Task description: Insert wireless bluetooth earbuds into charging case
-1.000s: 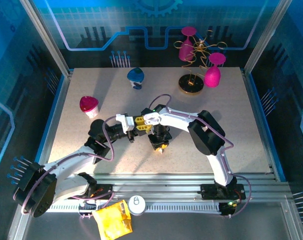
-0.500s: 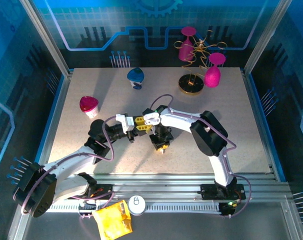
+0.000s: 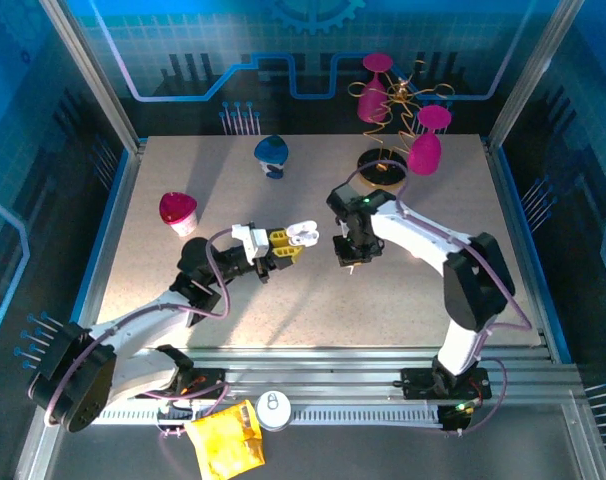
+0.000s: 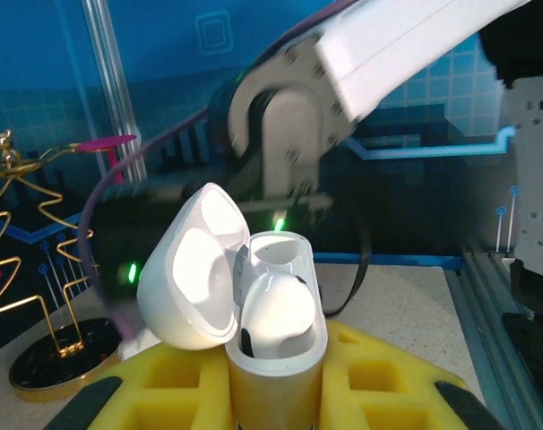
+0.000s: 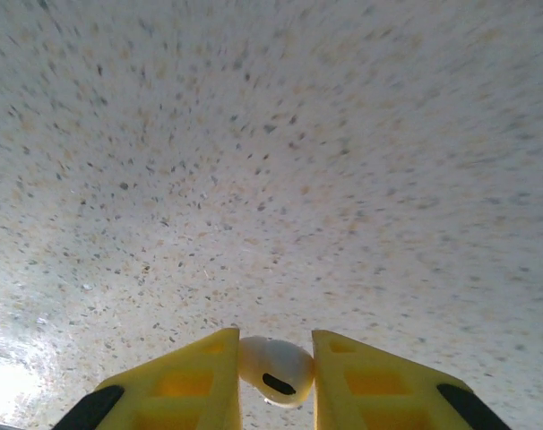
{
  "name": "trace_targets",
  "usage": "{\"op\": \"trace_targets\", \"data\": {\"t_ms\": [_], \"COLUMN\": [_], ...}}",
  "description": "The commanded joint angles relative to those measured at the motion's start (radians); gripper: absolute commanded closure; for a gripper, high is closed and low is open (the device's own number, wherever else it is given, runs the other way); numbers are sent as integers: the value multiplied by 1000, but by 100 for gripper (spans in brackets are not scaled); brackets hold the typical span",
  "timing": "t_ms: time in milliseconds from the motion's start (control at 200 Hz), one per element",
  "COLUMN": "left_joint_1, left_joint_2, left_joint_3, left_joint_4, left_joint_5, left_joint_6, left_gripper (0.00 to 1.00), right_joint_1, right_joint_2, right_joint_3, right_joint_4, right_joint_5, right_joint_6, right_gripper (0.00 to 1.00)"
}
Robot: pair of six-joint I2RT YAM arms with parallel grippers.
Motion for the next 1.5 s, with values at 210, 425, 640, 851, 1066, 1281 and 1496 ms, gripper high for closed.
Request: {"op": "trace_targets", "data": {"t_ms": [210,425,640,851,1066,1281,1496], "left_joint_1": [13,19,18,18,20,19,18], "left_joint_2": [144,236,289,311,311,296,291], "left_joint_3": [41,84,112,121,127,124,130], "left_joint_4": [78,64,-1,-32,-40,-50,-50], "left_joint_5": [-58,-56,-58,-62,-45,-42,-46], "left_joint_6": [-58,-77,-66,-70,-94,-106,-133], "left_gripper": [81,81,81,81,81,81,80], "right_joint_1": [10,72,164,219,223,226,228], "right_joint_2": [-237,-318,-364,-378,-344,-313,-296], "right_joint_3": [-6,18,5,8,6,6,-18], "right_joint_4": [77,118,219,299,335,355,363], "right_joint_5": [220,267,303,276,233,203,193], "right_joint_6": [-73,-129,-184,-221,-224,-221,-221], "right_gripper": [78,77,78,78,78,78,78]}}
